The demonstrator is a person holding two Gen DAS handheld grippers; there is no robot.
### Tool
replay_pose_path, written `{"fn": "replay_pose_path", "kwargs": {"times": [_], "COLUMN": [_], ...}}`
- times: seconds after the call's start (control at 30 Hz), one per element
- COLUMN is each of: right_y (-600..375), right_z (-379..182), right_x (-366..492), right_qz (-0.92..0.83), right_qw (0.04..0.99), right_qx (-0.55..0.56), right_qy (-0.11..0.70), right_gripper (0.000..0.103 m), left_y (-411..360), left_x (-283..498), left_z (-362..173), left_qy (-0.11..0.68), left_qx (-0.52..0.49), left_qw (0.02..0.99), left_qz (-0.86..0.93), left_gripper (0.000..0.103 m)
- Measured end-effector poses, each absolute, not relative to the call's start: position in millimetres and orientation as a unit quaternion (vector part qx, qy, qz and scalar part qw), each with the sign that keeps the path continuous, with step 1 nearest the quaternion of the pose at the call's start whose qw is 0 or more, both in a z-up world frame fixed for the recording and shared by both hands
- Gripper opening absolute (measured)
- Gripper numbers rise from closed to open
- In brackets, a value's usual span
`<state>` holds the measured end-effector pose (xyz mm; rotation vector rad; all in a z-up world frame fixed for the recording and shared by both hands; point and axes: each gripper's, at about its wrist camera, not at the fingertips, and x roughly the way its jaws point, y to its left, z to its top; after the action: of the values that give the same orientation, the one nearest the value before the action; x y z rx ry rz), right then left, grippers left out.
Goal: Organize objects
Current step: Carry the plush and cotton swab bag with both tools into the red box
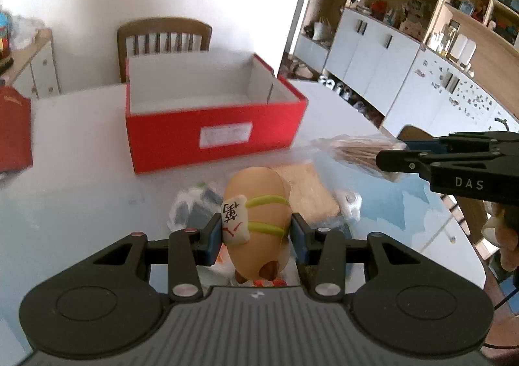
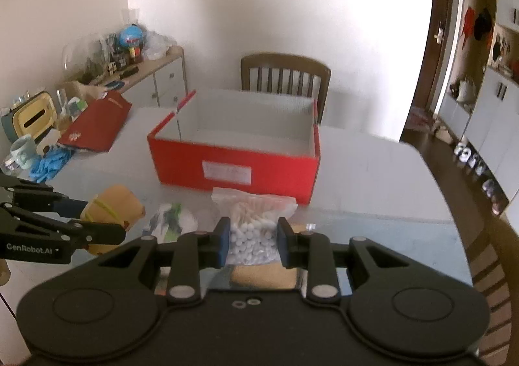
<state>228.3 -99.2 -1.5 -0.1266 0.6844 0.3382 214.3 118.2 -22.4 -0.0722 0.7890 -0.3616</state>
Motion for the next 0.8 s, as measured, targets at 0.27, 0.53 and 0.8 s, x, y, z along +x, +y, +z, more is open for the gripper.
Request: {"fn": "replay_pose_path", "kwargs": {"times": [0.27, 0.53, 0.8], "right_y": [-87, -76, -60], "right_z": [20, 28, 19], "right_x": [265, 304, 348], "right_qz": [0.167, 0.176, 0.185], "right_qw": [0.937, 0.938, 0.933], "right_qx": [-0.089, -0.102, -0.109], "right_qy": [0.293, 0.28, 0.29], "right_gripper": [0.028, 0.028, 0.028], "left_y": [119, 119, 121], "left_x": [249, 290, 342], "left_z": [2, 22, 22], "left_qy": [0.357, 0.339, 0.336], "left_qx": [-0.015, 0.013, 0.042], "left_qw": [0.92, 0.93, 0.933], "left_qz": [-0.163, -0.145, -0.119], "left_gripper": [0.042, 0.042, 0.042]}}
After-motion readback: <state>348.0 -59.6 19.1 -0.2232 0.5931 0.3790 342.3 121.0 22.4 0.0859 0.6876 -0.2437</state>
